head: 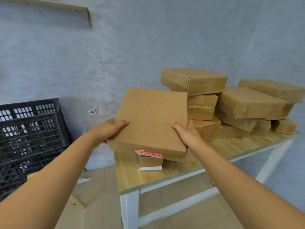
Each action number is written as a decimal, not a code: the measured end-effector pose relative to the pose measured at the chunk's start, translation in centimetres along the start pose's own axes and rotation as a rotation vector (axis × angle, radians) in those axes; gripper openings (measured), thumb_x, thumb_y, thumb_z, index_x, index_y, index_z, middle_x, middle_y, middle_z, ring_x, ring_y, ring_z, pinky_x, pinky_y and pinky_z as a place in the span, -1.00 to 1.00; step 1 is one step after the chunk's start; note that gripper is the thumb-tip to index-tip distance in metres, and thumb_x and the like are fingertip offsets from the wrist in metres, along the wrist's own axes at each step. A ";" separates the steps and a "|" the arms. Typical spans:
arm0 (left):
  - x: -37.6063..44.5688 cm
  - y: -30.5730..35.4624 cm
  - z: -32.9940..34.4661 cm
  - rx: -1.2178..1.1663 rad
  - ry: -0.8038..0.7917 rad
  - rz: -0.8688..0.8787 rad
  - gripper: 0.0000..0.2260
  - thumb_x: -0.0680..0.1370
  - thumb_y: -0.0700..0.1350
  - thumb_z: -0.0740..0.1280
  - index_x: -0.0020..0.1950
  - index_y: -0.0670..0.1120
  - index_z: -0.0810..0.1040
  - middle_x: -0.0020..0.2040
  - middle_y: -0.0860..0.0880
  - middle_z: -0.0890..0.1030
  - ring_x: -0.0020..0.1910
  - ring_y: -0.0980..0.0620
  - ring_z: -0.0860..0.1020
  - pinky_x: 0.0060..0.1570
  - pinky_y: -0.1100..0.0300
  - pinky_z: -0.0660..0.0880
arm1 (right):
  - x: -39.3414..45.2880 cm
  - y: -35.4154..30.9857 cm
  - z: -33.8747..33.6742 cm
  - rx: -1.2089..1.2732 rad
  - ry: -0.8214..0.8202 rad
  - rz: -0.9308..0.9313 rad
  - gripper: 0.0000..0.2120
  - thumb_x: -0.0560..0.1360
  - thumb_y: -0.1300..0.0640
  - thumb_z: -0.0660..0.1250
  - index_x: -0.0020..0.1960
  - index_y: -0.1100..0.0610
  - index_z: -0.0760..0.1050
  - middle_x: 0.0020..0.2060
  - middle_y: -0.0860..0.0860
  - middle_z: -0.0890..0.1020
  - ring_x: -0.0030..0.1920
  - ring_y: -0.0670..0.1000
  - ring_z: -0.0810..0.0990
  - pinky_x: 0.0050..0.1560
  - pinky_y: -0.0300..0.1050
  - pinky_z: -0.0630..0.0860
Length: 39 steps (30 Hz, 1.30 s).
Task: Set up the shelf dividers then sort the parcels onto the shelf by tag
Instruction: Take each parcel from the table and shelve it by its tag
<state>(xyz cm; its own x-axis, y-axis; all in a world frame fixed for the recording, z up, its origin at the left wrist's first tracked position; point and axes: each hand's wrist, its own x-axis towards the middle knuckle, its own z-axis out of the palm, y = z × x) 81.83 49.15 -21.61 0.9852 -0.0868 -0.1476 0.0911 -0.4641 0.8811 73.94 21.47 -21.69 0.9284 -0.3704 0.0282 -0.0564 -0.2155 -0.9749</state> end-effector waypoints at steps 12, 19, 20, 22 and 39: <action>-3.6 2.6 -2.3 -0.354 0.036 0.255 -0.50 0.48 0.23 0.42 0.31 0.02 0.43 0.12 0.03 0.63 0.01 0.06 0.63 -0.10 0.14 0.53 | -5.1 -3.9 -0.1 0.051 0.160 -0.238 -0.24 0.50 -0.10 0.44 0.59 -0.07 0.15 0.34 -0.06 0.51 0.25 -0.01 0.54 0.29 0.00 0.49; -5.0 4.6 0.1 -0.395 -0.031 0.410 -0.72 0.49 0.15 0.44 0.14 0.13 0.51 0.09 0.09 0.66 -0.05 0.14 0.66 -0.15 0.22 0.54 | -7.8 -3.8 -3.2 -0.020 0.276 -0.280 -0.28 0.52 -0.15 0.38 0.58 -0.08 0.15 0.32 -0.09 0.51 0.26 -0.01 0.53 0.23 -0.05 0.46; -5.3 5.3 0.9 -0.400 -0.038 0.430 -0.71 0.50 0.14 0.44 0.16 0.12 0.51 0.07 0.10 0.66 -0.08 0.18 0.66 -0.20 0.26 0.52 | -8.3 -3.8 -4.2 -0.026 0.300 -0.287 -0.30 0.53 -0.15 0.38 0.57 -0.09 0.16 0.27 -0.11 0.52 0.19 -0.05 0.55 0.14 -0.12 0.46; -6.0 6.6 2.6 -0.400 -0.051 0.465 -0.66 0.49 0.15 0.44 0.21 0.09 0.50 0.04 0.13 0.65 -0.17 0.26 0.66 -0.27 0.33 0.51 | -9.2 -3.9 -6.4 -0.035 0.342 -0.297 -0.31 0.53 -0.15 0.37 0.57 -0.08 0.17 0.20 -0.14 0.52 0.05 -0.15 0.55 -0.02 -0.24 0.43; -20.0 17.6 26.3 -0.355 -0.331 0.570 -0.63 0.52 0.18 0.39 0.26 0.10 0.42 0.03 0.19 0.59 -0.10 0.26 0.58 -0.28 0.36 0.43 | -21.6 1.7 -32.8 -0.024 0.599 -0.258 -0.34 0.54 -0.10 0.39 0.55 -0.03 0.22 0.29 -0.08 0.54 0.24 -0.02 0.57 0.27 -0.04 0.50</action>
<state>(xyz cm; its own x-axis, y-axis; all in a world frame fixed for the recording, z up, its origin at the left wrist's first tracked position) 59.96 19.56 -14.94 0.8039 -0.5152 0.2973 -0.3243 0.0394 0.9451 41.70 -0.54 -16.68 0.5485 -0.7420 0.3855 0.1262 -0.3823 -0.9154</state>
